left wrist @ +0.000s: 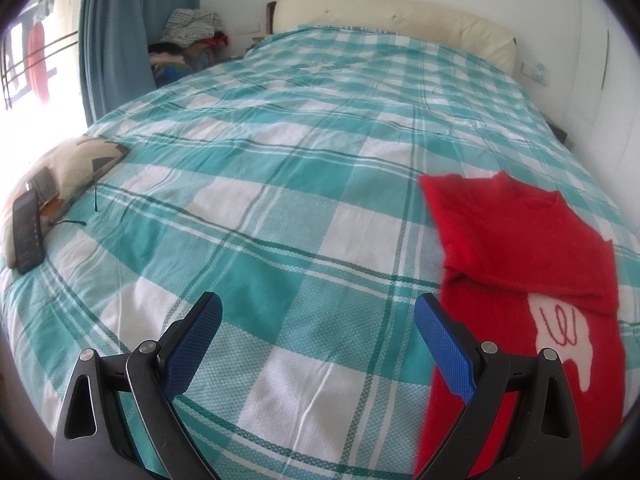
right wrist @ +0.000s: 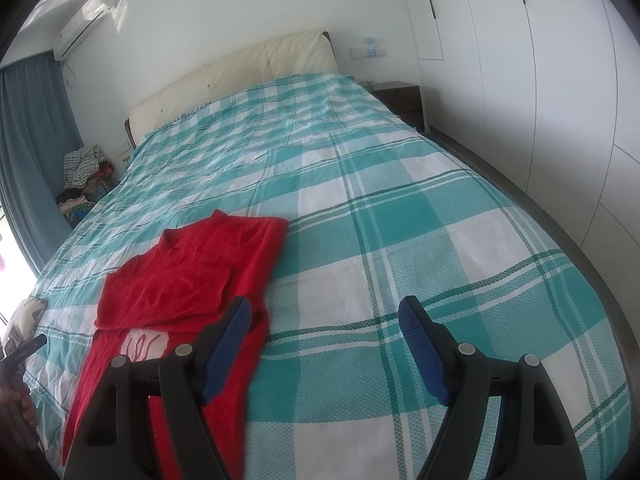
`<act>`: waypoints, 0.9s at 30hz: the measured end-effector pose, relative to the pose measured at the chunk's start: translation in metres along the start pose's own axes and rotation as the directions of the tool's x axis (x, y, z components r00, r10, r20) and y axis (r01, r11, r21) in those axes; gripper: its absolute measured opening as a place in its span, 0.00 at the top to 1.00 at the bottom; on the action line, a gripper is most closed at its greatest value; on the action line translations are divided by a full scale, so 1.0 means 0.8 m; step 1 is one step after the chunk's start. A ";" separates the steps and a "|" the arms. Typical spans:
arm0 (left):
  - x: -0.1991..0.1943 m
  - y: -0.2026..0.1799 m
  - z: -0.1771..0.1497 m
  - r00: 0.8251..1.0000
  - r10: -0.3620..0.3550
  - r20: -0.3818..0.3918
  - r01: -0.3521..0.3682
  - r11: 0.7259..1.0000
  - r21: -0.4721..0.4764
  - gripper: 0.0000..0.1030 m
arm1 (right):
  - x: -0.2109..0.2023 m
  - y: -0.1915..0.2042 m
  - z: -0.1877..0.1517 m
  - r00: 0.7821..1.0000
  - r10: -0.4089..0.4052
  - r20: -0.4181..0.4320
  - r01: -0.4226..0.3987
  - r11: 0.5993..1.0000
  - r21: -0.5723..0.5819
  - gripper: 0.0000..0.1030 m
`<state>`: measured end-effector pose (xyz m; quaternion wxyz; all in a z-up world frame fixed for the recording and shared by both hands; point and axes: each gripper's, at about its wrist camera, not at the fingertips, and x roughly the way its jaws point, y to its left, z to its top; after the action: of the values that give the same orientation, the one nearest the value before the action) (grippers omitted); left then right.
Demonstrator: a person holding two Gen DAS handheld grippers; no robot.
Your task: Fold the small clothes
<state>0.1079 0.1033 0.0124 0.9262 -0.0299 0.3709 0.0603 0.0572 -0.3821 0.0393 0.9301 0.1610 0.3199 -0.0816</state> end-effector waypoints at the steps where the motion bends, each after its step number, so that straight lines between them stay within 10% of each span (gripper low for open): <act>1: -0.003 -0.003 -0.004 1.000 -0.003 -0.002 0.003 1.000 0.005 0.05 | -0.002 0.000 -0.002 1.000 0.001 0.000 -0.001 1.000 0.002 0.27; 7: -0.020 -0.011 -0.033 0.996 -0.063 -0.063 0.067 0.996 0.053 0.05 | -0.014 0.000 -0.019 1.000 0.001 -0.031 -0.001 1.000 -0.005 0.26; 10: -0.036 -0.001 -0.061 0.960 -0.230 -0.163 0.235 0.972 0.011 0.05 | -0.031 0.001 -0.039 0.992 0.062 -0.110 -0.057 0.997 0.043 0.26; 13: -0.049 -0.002 -0.106 0.895 -0.358 -0.268 0.365 0.931 -0.023 0.05 | -0.050 0.008 -0.075 0.948 0.216 -0.233 -0.193 0.974 0.118 0.27; 16: -0.057 -0.011 -0.142 0.866 -0.371 -0.336 0.393 0.920 -0.002 0.06 | -0.062 0.024 -0.121 0.892 0.292 -0.345 -0.258 0.956 0.142 0.27; 21: -0.077 -0.034 -0.164 0.861 -0.373 -0.346 0.417 0.907 0.063 0.11 | -0.058 0.046 -0.182 0.826 0.297 -0.479 -0.273 0.954 0.120 0.27; 27: -0.087 -0.053 -0.180 0.853 -0.357 -0.381 0.425 0.899 0.109 0.41 | -0.036 0.066 -0.217 0.788 0.300 -0.538 -0.292 0.951 0.102 0.33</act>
<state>-0.0349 0.0403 -0.0428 0.8361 -0.0271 0.5203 -0.1716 -0.0505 -0.2702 -0.0586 0.7996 0.2318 0.5425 0.1122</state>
